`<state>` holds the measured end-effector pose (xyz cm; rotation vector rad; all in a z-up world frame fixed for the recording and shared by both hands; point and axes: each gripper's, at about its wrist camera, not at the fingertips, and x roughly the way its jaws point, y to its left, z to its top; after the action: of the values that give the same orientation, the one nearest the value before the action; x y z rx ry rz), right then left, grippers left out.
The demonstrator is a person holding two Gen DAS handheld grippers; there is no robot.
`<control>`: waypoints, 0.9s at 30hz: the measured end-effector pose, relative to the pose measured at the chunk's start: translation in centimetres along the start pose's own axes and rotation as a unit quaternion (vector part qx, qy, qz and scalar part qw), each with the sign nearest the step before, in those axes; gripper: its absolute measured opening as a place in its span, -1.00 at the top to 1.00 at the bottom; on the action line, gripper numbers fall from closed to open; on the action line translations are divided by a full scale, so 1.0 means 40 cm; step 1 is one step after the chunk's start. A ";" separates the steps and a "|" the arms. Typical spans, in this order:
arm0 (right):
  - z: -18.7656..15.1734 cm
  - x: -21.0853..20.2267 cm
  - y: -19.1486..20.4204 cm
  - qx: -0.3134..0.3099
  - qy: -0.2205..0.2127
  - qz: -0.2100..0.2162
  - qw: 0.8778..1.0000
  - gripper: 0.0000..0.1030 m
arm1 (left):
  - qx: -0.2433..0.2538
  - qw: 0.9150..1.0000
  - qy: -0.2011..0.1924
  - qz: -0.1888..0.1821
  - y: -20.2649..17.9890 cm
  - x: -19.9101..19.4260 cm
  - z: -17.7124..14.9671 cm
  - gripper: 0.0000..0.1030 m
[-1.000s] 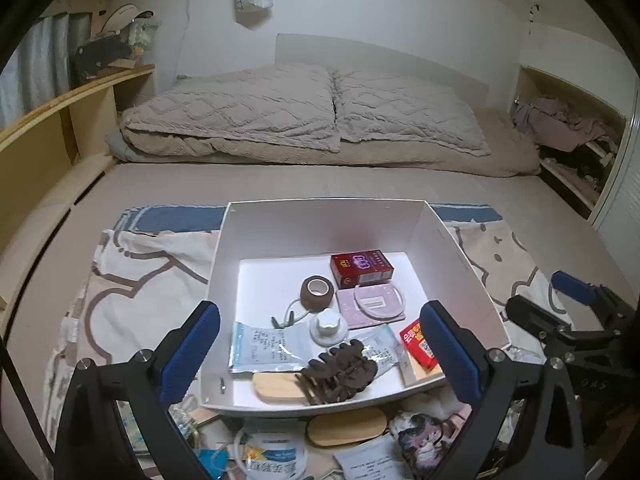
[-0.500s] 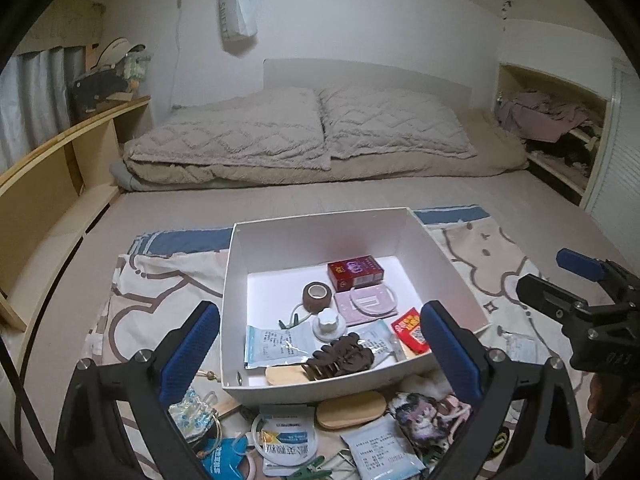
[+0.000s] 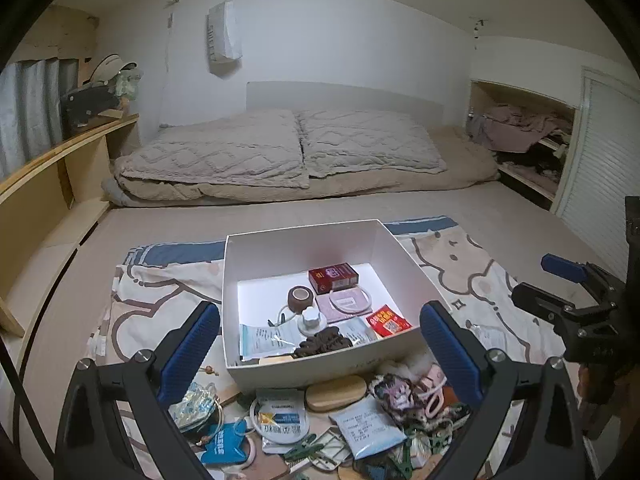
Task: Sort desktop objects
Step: 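Raise both open grippers out of the box and back toward the pile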
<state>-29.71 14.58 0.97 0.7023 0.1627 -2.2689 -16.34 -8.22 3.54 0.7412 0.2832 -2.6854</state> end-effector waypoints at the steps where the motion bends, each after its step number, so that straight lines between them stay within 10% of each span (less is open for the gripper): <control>1: -0.006 -0.006 -0.001 -0.001 0.000 -0.002 1.000 -1.00 | 0.000 1.000 -0.001 -0.001 0.004 -0.004 -0.002 -0.96; 27: -0.195 0.005 -0.141 0.073 0.044 -0.063 0.994 -1.00 | -0.077 0.993 0.028 0.081 0.289 0.023 -0.135 -0.96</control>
<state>-30.31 20.94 -6.24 0.8922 0.0852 -2.3886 -10.28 -17.65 -2.65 0.7582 0.4201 -2.4625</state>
